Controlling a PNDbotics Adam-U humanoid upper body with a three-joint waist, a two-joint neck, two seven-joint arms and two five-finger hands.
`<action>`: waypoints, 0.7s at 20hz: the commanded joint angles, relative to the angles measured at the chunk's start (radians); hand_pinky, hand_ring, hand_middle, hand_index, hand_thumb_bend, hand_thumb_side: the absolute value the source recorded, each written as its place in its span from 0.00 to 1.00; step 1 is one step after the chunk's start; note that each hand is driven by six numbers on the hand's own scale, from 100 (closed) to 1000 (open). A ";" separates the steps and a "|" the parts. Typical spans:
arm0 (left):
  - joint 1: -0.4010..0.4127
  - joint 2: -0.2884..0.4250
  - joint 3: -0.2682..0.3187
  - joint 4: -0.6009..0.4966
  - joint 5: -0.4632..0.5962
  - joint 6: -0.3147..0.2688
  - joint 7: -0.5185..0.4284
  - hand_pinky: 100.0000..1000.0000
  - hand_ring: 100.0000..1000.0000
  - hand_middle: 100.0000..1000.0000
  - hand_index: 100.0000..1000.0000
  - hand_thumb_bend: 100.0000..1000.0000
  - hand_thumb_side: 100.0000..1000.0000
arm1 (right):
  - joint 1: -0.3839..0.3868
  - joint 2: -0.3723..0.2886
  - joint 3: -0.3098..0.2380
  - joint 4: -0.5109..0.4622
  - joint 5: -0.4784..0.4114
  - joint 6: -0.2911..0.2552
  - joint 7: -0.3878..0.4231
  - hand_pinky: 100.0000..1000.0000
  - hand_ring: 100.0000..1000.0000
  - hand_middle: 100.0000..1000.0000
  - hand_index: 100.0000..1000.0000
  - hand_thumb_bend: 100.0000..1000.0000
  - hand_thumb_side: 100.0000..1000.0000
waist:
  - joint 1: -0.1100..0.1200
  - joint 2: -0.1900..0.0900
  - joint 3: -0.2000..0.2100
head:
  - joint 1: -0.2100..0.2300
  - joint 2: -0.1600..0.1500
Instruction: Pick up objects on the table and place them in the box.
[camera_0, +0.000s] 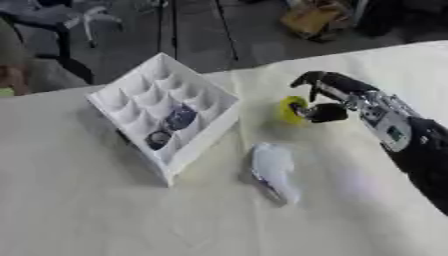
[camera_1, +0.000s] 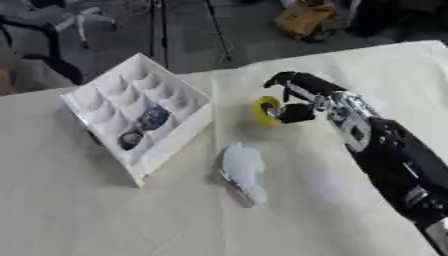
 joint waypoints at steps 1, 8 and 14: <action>-0.002 0.009 0.000 -0.020 0.003 -0.002 -0.004 0.62 0.59 0.72 0.81 0.07 1.00 | -0.019 -0.021 -0.006 -0.007 0.007 -0.002 0.002 0.70 0.55 0.85 0.89 0.21 0.58 | 0.012 0.007 0.006 | -0.003 0.007; -0.002 0.003 -0.002 -0.020 0.005 -0.004 -0.009 0.62 0.59 0.72 0.81 0.07 1.00 | -0.014 -0.026 -0.007 0.000 0.023 -0.001 0.011 0.71 0.57 0.85 0.89 0.23 0.60 | 0.019 0.017 0.015 | -0.006 0.008; 0.001 0.001 -0.004 -0.020 0.006 -0.006 -0.012 0.62 0.59 0.72 0.81 0.06 1.00 | -0.009 -0.035 0.000 0.000 0.102 -0.009 0.057 0.84 0.74 0.88 0.91 0.32 0.65 | 0.025 0.021 0.014 | -0.009 0.008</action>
